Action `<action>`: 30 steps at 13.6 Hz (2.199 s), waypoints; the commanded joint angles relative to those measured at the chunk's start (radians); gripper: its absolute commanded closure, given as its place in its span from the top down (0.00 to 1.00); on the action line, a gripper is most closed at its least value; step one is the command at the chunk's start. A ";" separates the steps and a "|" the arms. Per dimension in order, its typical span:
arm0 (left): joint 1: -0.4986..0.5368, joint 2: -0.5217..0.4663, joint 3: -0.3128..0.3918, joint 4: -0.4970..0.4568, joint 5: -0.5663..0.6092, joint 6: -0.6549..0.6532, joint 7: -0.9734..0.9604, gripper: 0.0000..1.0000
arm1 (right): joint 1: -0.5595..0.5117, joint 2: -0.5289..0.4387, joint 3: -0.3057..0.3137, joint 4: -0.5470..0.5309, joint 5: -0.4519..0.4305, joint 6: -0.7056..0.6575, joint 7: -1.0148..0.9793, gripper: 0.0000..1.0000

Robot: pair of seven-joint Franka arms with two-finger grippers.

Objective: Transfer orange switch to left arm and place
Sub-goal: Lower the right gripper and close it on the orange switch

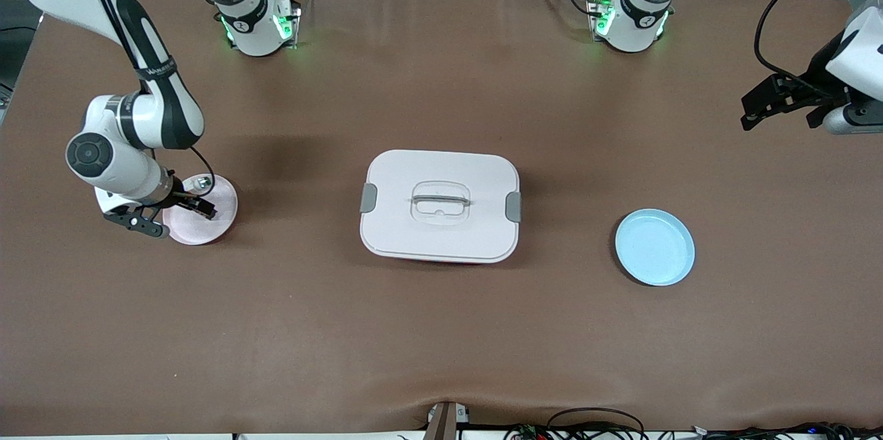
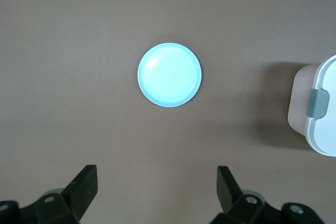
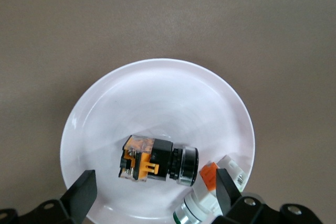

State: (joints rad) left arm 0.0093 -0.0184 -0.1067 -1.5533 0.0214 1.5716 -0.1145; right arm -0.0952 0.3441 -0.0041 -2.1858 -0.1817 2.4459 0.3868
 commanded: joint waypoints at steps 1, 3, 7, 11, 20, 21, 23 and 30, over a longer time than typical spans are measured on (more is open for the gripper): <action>0.003 0.002 -0.004 0.012 -0.015 0.002 -0.001 1.00 | -0.021 0.027 0.012 0.020 -0.030 0.004 0.021 1.00; 0.003 0.002 -0.004 0.012 -0.015 0.002 0.001 1.00 | -0.021 0.033 0.013 0.020 -0.028 0.005 0.021 1.00; 0.001 0.002 -0.004 0.012 -0.015 0.004 0.001 1.00 | -0.020 0.049 0.013 0.021 -0.028 0.005 0.024 1.00; 0.003 0.002 -0.004 0.012 -0.015 0.005 0.001 1.00 | -0.021 0.078 0.013 0.031 -0.028 0.037 0.024 1.00; 0.006 -0.002 -0.004 0.010 -0.015 0.004 0.001 1.00 | -0.021 0.104 0.012 0.032 -0.028 0.074 0.024 1.00; 0.006 -0.002 -0.004 0.010 -0.015 0.004 0.001 1.00 | -0.021 0.104 0.012 0.032 -0.028 0.074 0.024 1.00; 0.004 -0.002 -0.004 0.009 -0.015 0.004 0.001 1.00 | -0.021 0.104 0.012 0.031 -0.030 0.074 0.023 0.89; 0.001 0.000 -0.007 0.009 -0.015 -0.002 -0.001 1.00 | -0.021 0.104 0.012 0.032 -0.050 0.073 0.009 0.29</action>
State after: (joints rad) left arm 0.0091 -0.0184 -0.1086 -1.5528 0.0214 1.5736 -0.1146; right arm -0.0971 0.4329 -0.0055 -2.1686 -0.1868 2.5142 0.3857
